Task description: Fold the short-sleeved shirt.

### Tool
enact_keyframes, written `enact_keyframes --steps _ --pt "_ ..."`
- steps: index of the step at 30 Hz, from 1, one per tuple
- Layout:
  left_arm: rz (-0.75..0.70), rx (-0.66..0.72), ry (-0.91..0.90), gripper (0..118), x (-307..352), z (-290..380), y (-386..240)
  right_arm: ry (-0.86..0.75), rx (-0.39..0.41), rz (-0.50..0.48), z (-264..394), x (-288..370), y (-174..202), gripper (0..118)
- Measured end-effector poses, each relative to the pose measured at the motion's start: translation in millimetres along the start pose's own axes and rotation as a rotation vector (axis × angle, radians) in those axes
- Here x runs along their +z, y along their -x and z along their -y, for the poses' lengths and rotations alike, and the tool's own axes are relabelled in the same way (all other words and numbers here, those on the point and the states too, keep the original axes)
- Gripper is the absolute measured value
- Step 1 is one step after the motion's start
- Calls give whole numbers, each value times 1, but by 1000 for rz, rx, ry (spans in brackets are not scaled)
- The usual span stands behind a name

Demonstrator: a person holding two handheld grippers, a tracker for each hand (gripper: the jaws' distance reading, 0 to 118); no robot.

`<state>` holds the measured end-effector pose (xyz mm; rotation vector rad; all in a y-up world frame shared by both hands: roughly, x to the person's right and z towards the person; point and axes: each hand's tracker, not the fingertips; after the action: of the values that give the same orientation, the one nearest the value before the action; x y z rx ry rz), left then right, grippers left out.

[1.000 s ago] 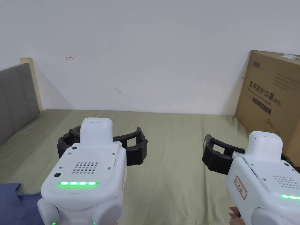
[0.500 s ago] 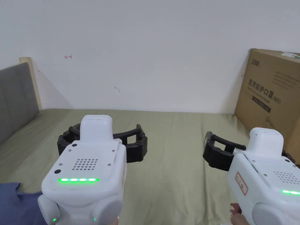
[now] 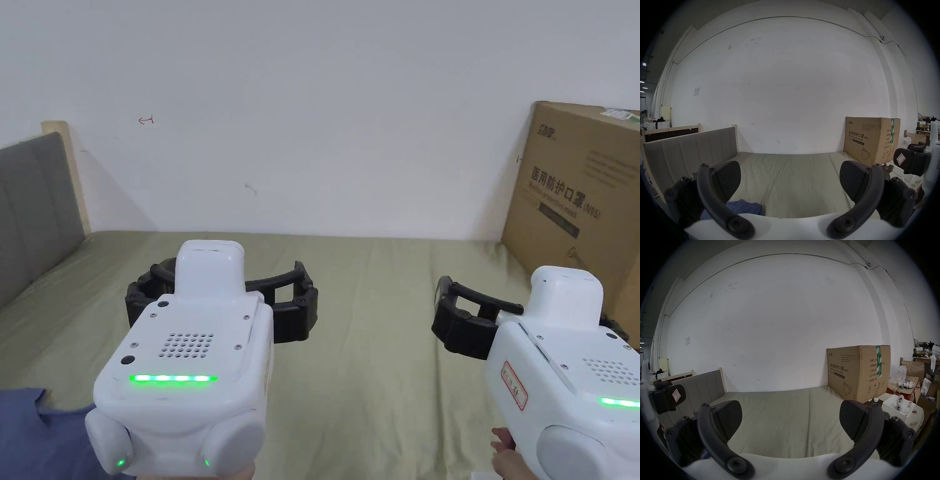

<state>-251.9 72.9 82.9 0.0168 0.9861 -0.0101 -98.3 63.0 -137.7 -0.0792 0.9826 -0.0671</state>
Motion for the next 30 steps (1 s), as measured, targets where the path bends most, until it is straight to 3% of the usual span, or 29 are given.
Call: enact_keyframes --steps 19,25,30 --pt "0 14 16 118 1 3 -1 1 -9 -13 5 4 1 117" --pt "4 29 34 118 0 3 2 -28 40 26 7 6 4 117" --pt "25 36 26 116 2 6 5 -37 -2 24 7 8 -1 116"
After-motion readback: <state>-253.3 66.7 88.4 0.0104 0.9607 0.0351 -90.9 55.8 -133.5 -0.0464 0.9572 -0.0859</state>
